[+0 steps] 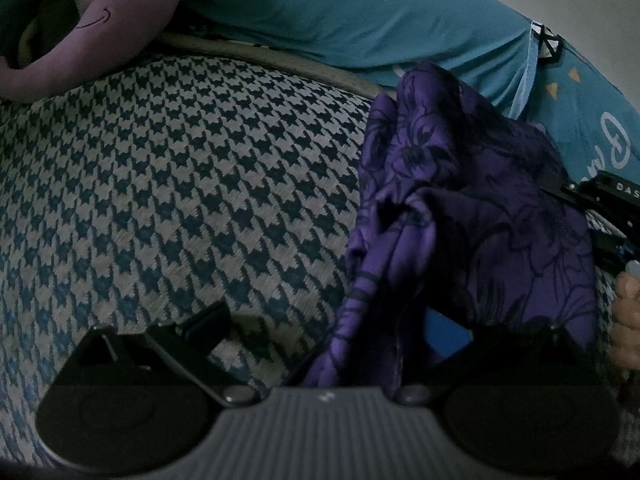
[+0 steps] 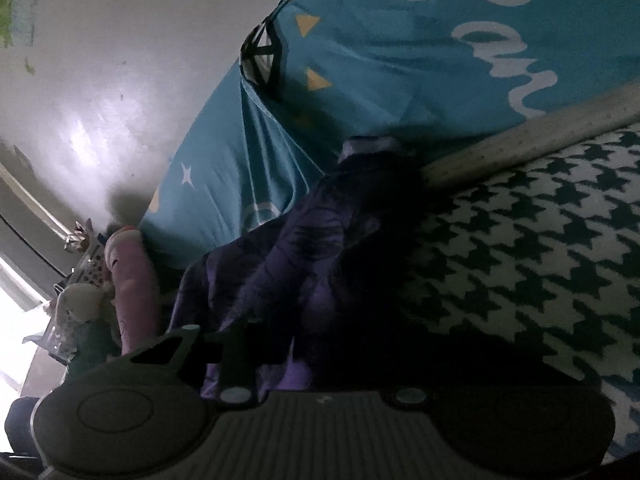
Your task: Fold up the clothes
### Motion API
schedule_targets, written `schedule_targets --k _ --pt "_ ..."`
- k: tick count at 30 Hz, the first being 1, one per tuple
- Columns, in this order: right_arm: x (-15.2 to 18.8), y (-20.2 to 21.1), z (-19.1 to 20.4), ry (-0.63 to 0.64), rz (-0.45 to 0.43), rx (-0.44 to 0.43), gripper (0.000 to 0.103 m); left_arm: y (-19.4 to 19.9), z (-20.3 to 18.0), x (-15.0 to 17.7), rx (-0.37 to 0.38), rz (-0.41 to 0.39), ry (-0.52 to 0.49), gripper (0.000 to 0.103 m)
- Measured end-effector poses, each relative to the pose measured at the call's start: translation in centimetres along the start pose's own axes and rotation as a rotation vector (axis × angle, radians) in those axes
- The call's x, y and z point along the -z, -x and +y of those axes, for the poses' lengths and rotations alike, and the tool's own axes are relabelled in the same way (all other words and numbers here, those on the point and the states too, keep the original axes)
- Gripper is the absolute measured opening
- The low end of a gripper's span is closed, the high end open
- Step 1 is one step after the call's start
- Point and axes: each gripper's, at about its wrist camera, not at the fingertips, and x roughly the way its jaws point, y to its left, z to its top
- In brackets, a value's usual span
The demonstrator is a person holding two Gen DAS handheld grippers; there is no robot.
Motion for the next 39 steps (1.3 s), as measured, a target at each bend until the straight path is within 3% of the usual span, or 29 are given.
schedule_targets --k 4,8,21,34,39 --pt "0.2 -0.6 0.2 0.014 -0.005 -0.006 0.022 -0.1 -0.2 0.1 -0.006 -0.002 -0.008 0.103" --pt "0.5 -0.3 2.0 0.092 -0.033 0.063 0.017 -0.1 -0.6 0.1 -0.016 -0.003 -0.018 0.103" --pt "1.1 4.8 7.7 0.238 -0.194 0.259 0.014 0.1 -2.0 0.4 -0.007 -0.004 -0.074 0.103" --pt "1.1 15.1 4.1 0.099 -0.367 0.511 0.014 1.0 -5.3 1.5 0.175 0.014 -0.198 0.103" --pt "2.1 19.2 2.3 0.041 -0.399 0.59 0.014 1.3 -5.8 1.7 0.196 0.009 -0.223 0.103"
